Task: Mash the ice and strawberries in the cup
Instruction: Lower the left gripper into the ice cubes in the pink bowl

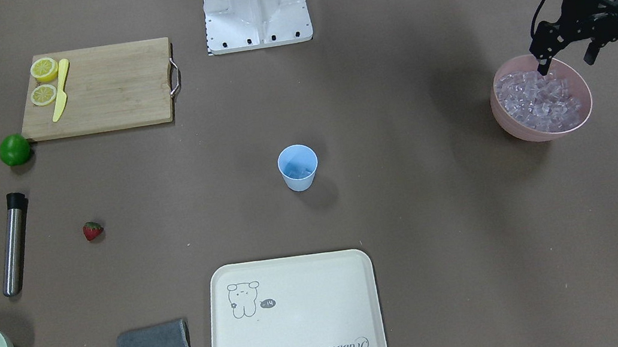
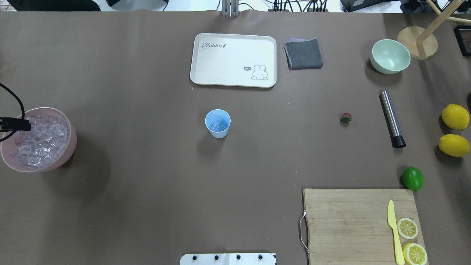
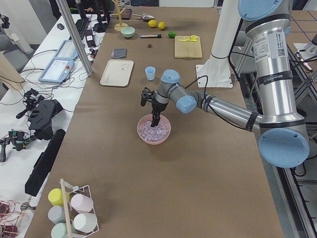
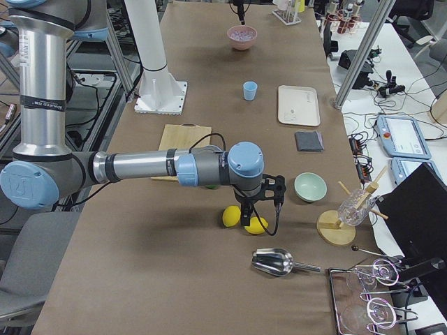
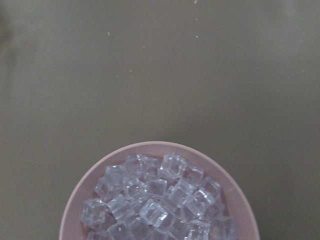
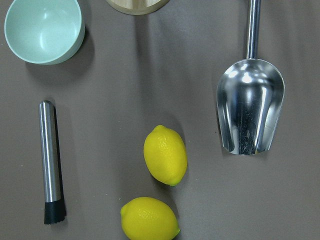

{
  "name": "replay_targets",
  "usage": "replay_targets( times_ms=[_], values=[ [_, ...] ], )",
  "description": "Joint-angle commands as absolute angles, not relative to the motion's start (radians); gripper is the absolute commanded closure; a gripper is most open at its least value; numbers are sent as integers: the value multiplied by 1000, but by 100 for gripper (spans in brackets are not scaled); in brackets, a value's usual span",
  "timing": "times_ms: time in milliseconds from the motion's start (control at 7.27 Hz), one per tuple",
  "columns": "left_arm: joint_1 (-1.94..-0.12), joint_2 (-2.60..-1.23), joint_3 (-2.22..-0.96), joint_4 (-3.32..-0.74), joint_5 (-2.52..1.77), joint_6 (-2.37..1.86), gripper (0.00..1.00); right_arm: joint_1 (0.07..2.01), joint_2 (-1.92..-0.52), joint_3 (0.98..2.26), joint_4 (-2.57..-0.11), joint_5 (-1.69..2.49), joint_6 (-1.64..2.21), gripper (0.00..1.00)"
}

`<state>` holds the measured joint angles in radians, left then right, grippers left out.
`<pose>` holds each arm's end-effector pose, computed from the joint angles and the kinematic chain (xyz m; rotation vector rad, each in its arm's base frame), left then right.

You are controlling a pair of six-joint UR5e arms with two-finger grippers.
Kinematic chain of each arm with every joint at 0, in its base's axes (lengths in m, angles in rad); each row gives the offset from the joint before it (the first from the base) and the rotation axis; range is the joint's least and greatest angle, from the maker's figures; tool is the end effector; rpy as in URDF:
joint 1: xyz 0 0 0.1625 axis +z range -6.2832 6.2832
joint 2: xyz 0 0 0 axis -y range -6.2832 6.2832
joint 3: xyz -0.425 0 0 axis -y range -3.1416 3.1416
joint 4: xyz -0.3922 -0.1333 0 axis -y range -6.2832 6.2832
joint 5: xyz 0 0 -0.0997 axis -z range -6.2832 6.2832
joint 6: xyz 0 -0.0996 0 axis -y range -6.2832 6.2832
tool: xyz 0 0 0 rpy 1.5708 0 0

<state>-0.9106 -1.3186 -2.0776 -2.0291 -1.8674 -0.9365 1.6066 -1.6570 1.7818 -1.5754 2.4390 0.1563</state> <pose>0.1699 -0.3887 0.4821 0.2907 0.7053 -0.1571 0.0737 -0.4569 0.5890 0.0602 -0.8729 0.1275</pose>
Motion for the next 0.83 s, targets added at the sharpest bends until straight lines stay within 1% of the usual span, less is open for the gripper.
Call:
replay_targets(
  times_ms=[0, 275, 413, 551, 688],
  values=[
    [-800, -1293, -2052, -2091, -1760, -1073, 4, 1601, -1657, 1781, -1575, 2439, 156, 0],
    [-733, -1290, -2051, -2089, -1724, -1104, 4, 1601, -1657, 1778, -1575, 2436, 156, 0],
    [-714, -1290, -2036, -2089, -1707, -1103, 7, 1601, -1658, 1776, -1575, 2436, 156, 0],
    [-694, -1290, -2019, -2089, -1706, -1103, 21, 1601, -1660, 1775, -1575, 2436, 155, 0],
    [-686, -1290, -2016, -2089, -1704, -1101, 27, 1601, -1660, 1775, -1575, 2434, 155, 0]
  ],
)
